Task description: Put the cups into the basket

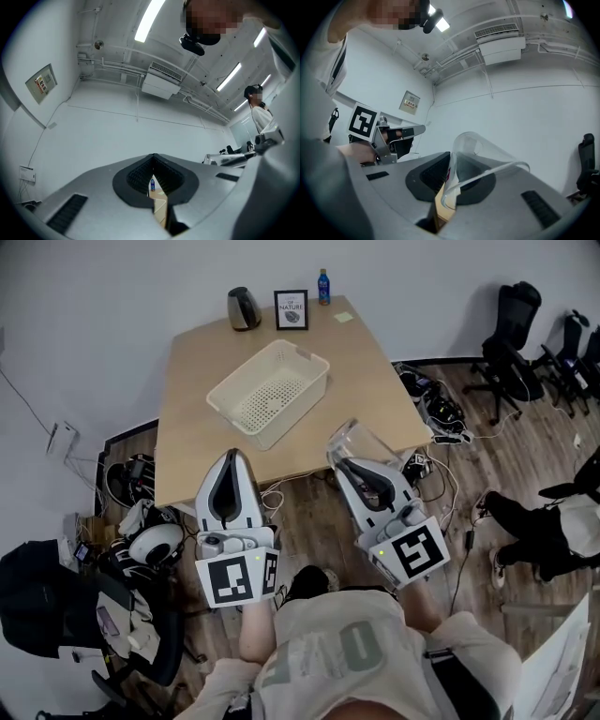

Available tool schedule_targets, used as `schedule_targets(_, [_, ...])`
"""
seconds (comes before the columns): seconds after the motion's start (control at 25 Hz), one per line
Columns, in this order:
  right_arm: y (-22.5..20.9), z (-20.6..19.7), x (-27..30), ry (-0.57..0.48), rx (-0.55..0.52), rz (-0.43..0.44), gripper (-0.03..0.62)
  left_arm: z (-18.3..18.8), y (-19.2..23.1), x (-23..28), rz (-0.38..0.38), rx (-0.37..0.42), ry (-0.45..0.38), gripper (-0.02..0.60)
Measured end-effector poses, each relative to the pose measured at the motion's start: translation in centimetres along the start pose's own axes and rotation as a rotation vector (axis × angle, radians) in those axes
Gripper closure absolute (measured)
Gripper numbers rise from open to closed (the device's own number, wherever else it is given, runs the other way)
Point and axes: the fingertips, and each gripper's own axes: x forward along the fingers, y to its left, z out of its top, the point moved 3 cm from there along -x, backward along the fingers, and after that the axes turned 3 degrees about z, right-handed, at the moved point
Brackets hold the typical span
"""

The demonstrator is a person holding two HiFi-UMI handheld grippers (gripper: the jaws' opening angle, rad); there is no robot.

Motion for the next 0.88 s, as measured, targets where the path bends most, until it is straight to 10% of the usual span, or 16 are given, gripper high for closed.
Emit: schedule_targets(0.88, [-6.4,-3.2,10.7,0.024,-0.029,-0.062,0.569,-5.6,6.4,12.3,-0.014,-0.034,-0.02,0.577])
